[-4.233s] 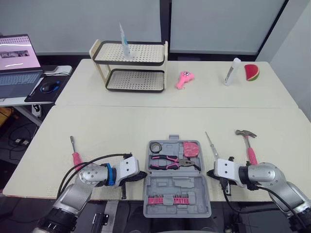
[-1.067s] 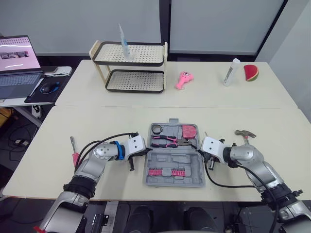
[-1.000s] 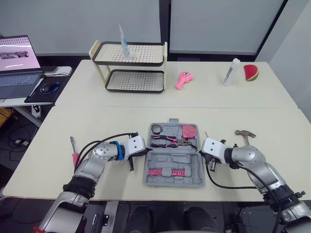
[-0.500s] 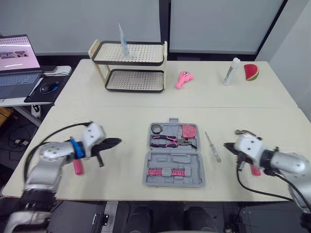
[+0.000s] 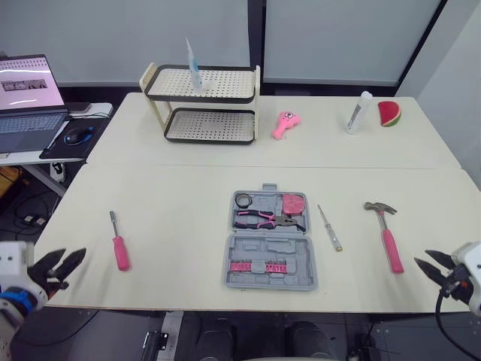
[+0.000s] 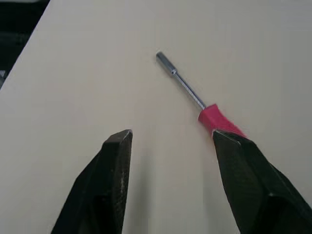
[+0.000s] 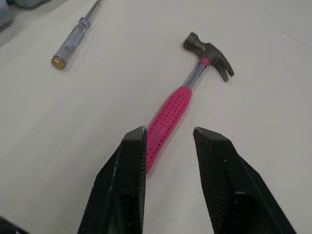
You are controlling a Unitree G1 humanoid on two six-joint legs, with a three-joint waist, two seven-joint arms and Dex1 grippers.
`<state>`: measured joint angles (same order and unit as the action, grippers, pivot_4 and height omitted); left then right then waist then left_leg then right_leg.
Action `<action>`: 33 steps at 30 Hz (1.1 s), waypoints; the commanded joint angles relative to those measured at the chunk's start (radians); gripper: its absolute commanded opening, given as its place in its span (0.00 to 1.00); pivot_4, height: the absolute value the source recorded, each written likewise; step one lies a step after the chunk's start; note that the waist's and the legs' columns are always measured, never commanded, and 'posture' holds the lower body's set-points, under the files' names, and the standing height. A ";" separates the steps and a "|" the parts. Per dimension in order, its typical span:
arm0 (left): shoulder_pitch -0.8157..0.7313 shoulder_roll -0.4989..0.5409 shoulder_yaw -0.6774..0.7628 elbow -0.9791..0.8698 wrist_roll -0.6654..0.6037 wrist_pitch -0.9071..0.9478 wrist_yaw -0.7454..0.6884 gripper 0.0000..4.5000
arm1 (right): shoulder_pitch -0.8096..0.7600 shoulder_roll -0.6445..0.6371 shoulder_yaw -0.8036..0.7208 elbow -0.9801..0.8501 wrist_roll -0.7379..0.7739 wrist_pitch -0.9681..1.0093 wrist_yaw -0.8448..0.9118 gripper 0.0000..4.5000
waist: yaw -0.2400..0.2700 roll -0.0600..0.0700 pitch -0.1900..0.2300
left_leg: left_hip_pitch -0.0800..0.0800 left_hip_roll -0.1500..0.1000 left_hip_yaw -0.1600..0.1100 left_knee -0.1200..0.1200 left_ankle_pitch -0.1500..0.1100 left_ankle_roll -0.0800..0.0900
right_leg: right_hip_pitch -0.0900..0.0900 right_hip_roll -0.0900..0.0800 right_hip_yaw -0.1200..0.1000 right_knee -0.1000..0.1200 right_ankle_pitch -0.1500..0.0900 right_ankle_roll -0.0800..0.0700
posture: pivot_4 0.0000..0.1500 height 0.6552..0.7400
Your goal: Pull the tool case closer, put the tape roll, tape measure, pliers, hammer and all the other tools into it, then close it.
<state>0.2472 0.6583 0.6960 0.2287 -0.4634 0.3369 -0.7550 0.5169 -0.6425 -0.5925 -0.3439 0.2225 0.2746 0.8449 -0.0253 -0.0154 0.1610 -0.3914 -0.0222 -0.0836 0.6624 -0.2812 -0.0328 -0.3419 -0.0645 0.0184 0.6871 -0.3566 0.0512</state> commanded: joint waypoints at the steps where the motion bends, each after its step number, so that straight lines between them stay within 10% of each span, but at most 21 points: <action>1: 0.042 -0.020 0.048 -0.017 -0.021 -0.015 0.025 0.84 | 0.038 0.013 -0.032 0.006 0.033 -0.049 0.015 0.57 | 0.000 -0.001 -0.001 | 0.000 0.000 0.000 0.000 0.000 0.000 | 0.000 0.000 0.000 0.000 0.000 0.000 | 1.00 0.87; 3: 0.069 -0.038 0.051 -0.019 -0.025 -0.020 0.036 0.99 | 0.062 0.017 -0.026 0.021 0.038 -0.061 0.024 0.68 | 0.000 -0.001 -0.002 | 0.001 0.000 -0.001 0.000 0.000 0.000 | 0.001 0.000 0.000 -0.001 0.000 0.000 | 1.00 0.87; 8: 0.107 -0.063 0.049 -0.022 -0.029 -0.035 0.046 1.00 | 0.065 0.007 -0.011 0.050 0.041 -0.075 0.019 0.99 | 0.000 -0.002 -0.003 | 0.003 0.000 -0.001 -0.001 0.000 0.000 | 0.005 -0.001 -0.001 -0.005 0.000 0.000 | 1.00 0.87; 33: 0.207 0.124 -0.036 -0.265 -0.025 -0.151 -0.255 1.00 | -0.027 -0.128 0.040 -0.019 0.115 -0.008 0.075 0.99 | 0.001 0.000 -0.004 | 0.006 0.000 0.000 -0.002 0.000 0.000 | 0.008 -0.001 0.000 -0.007 0.000 0.000 | 1.00 0.87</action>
<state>0.4534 0.7651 0.6779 0.0369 -0.4750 0.2058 -0.9701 0.4983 -0.7526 -0.5575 -0.3049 0.3073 0.2414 0.9035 -0.0238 -0.0157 0.1574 -0.3854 -0.0224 -0.0838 0.6600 -0.2817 -0.0330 -0.3338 -0.0661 0.0180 0.6804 -0.3566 0.0508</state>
